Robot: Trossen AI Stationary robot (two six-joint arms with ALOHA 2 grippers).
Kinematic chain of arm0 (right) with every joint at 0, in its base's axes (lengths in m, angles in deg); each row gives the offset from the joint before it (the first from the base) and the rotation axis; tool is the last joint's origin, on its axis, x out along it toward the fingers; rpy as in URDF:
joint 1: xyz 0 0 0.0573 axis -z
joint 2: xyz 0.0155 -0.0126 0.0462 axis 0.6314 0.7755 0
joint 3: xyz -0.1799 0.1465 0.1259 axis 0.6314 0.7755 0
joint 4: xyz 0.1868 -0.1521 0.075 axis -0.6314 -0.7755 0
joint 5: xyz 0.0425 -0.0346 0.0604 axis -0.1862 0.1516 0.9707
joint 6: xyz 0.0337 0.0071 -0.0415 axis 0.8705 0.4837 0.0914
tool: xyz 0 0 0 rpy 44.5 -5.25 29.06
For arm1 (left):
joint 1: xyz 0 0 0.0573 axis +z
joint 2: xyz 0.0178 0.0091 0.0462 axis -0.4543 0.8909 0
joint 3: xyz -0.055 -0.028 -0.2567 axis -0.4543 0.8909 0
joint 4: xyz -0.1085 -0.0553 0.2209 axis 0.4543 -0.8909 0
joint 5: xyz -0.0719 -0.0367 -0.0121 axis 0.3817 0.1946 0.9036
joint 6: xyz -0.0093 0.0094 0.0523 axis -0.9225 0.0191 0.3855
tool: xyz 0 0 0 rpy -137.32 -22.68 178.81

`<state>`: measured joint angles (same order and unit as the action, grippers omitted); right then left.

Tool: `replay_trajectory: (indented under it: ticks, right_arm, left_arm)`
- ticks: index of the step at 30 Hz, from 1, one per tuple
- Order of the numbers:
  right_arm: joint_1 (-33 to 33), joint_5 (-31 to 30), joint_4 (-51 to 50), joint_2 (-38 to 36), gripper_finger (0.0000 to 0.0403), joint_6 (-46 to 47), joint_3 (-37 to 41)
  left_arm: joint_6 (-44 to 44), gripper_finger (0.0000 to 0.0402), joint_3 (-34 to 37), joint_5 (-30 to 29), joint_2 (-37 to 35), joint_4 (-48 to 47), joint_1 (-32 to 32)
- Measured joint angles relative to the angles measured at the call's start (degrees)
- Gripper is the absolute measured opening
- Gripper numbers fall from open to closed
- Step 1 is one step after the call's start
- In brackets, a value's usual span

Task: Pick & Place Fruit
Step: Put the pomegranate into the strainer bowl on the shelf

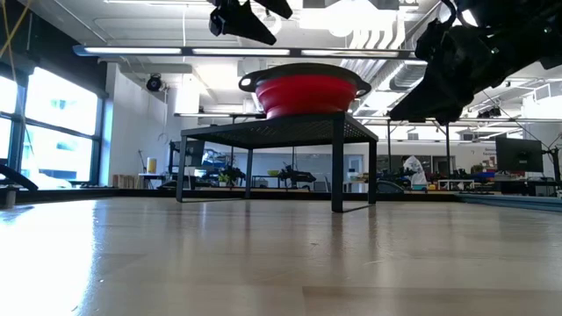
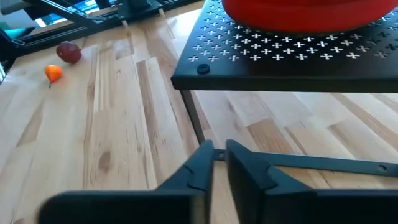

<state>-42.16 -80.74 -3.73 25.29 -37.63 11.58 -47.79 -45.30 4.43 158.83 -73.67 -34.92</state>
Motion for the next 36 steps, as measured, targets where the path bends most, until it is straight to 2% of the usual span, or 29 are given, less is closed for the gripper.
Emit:
replay_trajectory:
  ticks: [6, 10, 13, 16, 19, 28, 36]
  right_arm:
    - [0.00, -0.62, -0.22, 0.01, 0.0140, 0.11, 0.00]
    - [0.00, -1.73, -0.22, 0.00, 0.0201, 0.01, 0.00]
    - [0.00, -1.70, -0.25, 0.00, 0.0227, 0.00, 0.00]
    - [0.00, -1.73, -0.08, 0.00, 0.0239, 0.85, -0.02]
    - [0.00, -1.77, 0.13, 0.00, 0.0239, 1.82, -0.02]
    - [0.00, -1.76, 0.07, 0.00, 0.0233, 2.06, -0.02]
    - [0.00, -1.75, 0.05, 0.00, 0.0233, 1.90, -0.02]
  left_arm:
    - [0.02, 0.0324, 0.03, 0.01, -0.97, -1.21, 0.00]
    - [-1.88, 0.0324, 0.02, 0.04, -3.38, -8.71, -0.04]
    - [-7.23, 0.0324, 0.02, 2.38, -5.31, -15.33, -0.11]
    - [-13.01, 0.0324, 0.01, 6.85, -7.37, -22.99, -1.62]
    - [-20.31, 0.0324, 0.03, 8.42, -8.25, -29.92, -4.57]
    - [-50.77, 0.0324, 0.02, 8.54, -7.86, -45.90, -17.22]
    - [-76.43, 0.0324, 0.23, 8.66, -7.83, -52.13, -28.06]
